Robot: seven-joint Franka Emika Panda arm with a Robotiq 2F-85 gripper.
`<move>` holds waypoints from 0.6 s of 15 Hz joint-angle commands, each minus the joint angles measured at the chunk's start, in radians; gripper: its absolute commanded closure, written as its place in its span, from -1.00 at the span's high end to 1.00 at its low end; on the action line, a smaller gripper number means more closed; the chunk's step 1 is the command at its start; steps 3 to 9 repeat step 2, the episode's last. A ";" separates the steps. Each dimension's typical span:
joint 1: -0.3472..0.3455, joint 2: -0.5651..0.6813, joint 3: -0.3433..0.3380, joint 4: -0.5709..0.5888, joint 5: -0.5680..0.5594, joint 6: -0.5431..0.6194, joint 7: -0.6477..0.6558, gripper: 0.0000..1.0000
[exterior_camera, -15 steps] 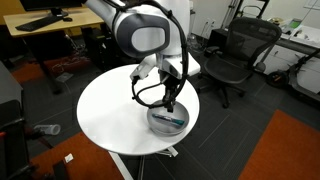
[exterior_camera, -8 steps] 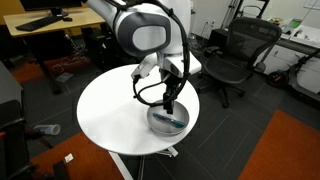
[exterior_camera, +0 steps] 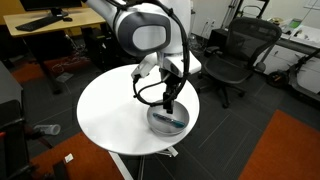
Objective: Put the marker in the bowl
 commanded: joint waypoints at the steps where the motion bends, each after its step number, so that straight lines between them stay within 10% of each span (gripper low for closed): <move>1: -0.006 0.001 0.005 0.003 -0.004 -0.002 0.001 1.00; 9: -0.006 0.001 0.005 0.003 -0.004 -0.002 0.001 1.00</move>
